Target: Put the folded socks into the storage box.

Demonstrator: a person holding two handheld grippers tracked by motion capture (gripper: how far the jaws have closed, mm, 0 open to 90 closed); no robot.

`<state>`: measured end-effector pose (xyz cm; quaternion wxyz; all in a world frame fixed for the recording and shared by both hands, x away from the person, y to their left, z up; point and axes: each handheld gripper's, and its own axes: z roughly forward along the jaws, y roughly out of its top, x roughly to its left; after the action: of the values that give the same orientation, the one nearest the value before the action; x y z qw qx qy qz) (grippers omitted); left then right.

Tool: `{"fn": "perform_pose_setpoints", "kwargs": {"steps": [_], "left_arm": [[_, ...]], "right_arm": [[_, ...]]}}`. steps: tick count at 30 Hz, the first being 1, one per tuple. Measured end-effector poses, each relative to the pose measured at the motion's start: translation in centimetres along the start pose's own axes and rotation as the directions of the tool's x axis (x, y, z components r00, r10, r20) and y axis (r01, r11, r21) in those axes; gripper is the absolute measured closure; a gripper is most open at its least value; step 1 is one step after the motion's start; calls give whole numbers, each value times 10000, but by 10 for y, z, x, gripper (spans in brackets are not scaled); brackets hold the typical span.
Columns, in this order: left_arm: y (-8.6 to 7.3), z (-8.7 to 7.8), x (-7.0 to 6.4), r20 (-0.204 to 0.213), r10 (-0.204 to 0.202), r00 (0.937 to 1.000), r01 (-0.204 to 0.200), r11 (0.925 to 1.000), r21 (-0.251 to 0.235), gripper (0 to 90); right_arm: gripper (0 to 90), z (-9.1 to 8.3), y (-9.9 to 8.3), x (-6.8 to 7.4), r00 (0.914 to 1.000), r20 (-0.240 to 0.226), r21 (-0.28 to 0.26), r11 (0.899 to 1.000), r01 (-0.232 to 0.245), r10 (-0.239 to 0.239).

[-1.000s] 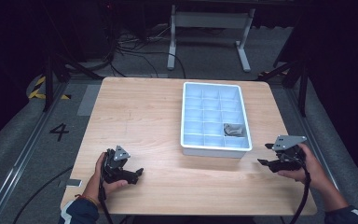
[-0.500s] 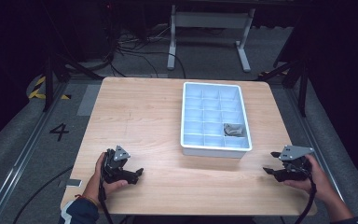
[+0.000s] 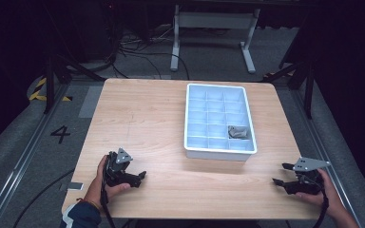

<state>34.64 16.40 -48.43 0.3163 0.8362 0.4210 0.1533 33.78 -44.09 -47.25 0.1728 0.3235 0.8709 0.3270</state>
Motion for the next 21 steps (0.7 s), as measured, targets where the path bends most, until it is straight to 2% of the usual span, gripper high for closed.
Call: {"fn": "perform_pose_setpoints", "kwargs": {"steps": [2,4,5,8,16,17,18,21], "left_arm": [[0,0,0,-1,2,10000,-2,10000,-5,5],[0,0,1,-25,120,9999,-120,9999,-2,5],[0,0,1,-20,83,10000,-83,10000,-17,5],[0,0,1,-22,101,9999,-101,9999,-2,5],[0,0,1,-34,98,9999,-98,10000,-8,5],[0,0,0,-17,-4,10000,4,10000,-17,5],[0,0,1,-34,112,9999,-112,9999,-16,5],[0,0,0,-9,-4,10000,4,10000,-5,5]], "right_arm": [[247,0,-4,0,9994,-50,-189,9992,-352,351],[213,3,-8,-1,9954,-238,-423,9947,-935,925],[202,4,-9,-1,9940,-182,-584,9923,-1091,1082],[197,5,-11,0,9932,-75,-795,9900,-1165,1163],[194,5,-11,0,9918,10,-780,9887,-1277,1281],[194,5,-11,0,9918,14,-781,9888,-1275,1280],[194,5,-11,0,9918,14,-780,9888,-1276,1281],[194,5,-11,0,9912,49,-780,9883,-1313,1320]]}}
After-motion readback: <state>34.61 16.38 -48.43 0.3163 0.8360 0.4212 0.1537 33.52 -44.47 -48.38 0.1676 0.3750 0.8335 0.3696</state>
